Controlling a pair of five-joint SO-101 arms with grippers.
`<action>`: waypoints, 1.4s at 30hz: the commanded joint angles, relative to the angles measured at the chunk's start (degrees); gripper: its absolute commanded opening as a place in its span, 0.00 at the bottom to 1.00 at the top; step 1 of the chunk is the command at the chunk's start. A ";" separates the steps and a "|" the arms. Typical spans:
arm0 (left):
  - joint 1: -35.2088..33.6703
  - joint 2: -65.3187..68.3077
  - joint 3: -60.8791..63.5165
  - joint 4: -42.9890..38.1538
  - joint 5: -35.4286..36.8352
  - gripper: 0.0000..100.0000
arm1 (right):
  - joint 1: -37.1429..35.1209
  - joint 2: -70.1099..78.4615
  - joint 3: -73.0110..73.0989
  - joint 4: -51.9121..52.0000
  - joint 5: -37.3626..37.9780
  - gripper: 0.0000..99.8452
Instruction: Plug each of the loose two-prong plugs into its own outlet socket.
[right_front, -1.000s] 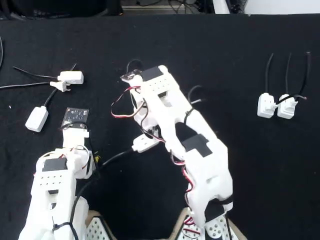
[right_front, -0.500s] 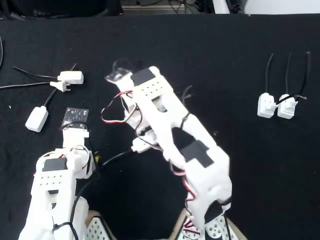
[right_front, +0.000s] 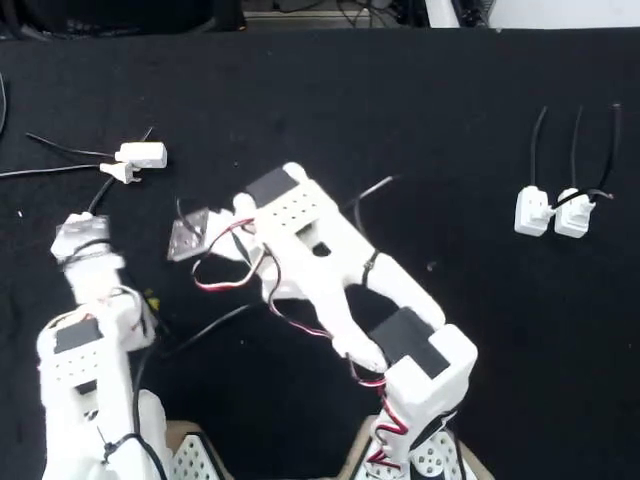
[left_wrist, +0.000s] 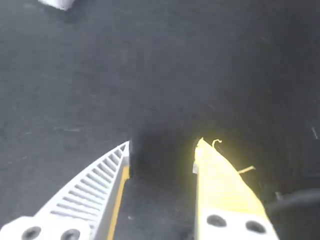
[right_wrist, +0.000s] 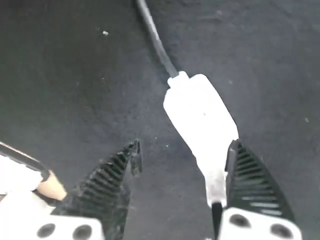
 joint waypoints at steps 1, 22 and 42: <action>-5.41 -0.70 -3.91 -2.29 5.45 0.21 | -0.09 -3.47 3.91 -5.45 5.27 0.27; -5.41 -0.70 -3.91 -2.29 5.89 0.21 | 8.70 -4.00 18.15 -30.24 0.97 0.04; -3.30 -0.70 -3.56 -2.29 5.63 0.21 | 48.44 6.55 -30.29 7.82 -39.38 0.01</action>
